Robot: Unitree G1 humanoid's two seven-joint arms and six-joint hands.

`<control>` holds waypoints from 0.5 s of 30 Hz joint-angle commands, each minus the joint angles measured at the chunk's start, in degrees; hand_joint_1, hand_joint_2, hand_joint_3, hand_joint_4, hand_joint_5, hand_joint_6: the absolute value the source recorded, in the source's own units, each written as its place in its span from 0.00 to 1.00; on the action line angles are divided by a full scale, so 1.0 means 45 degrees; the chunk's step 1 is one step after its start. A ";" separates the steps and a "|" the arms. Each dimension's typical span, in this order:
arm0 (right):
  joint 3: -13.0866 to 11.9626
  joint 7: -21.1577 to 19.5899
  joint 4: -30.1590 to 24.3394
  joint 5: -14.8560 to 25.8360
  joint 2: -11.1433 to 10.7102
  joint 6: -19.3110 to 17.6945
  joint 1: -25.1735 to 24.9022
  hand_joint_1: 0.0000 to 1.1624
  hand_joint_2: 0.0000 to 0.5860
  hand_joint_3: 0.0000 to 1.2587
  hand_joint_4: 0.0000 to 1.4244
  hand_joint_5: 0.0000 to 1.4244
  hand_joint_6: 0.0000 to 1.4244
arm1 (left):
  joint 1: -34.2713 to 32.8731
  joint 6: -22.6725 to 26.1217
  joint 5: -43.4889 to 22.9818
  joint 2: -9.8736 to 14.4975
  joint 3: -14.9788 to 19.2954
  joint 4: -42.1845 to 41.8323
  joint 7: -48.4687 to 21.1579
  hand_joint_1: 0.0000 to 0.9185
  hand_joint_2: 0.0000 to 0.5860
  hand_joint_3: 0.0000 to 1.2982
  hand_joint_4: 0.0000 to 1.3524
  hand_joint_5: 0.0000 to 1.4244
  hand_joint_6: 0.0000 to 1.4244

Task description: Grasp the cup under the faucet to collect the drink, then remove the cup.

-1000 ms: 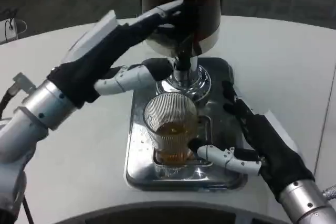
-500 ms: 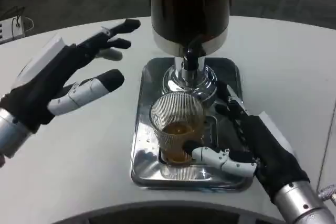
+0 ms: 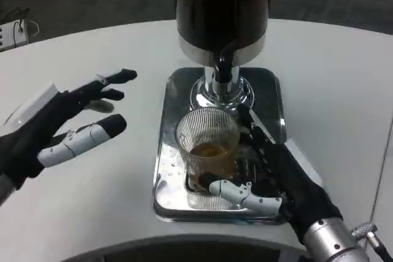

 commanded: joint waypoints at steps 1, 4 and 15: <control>0.0210 -0.0492 0.0548 -0.0216 0.0393 -0.0444 -0.0331 0.69 0.37 0.00 0.00 0.05 0.07 | 0.0593 0.0264 0.0310 0.0176 -0.0148 -0.0001 0.0156 0.00 0.15 0.15 0.09 0.15 0.21; 0.0285 -0.0849 0.0861 -0.0407 0.0613 -0.0555 -0.0508 0.69 0.36 0.00 0.00 0.05 0.07 | 0.0881 0.0352 0.0306 0.0261 -0.0138 -0.0147 0.0098 0.00 0.15 0.15 0.09 0.15 0.21; 0.0585 -0.1721 0.1947 -0.0939 0.1148 -0.0927 -0.1278 0.72 0.33 0.00 0.00 0.05 0.06 | 0.1431 0.0787 0.0211 0.0670 -0.0043 -0.0314 -0.0031 0.00 0.15 0.14 0.09 0.14 0.20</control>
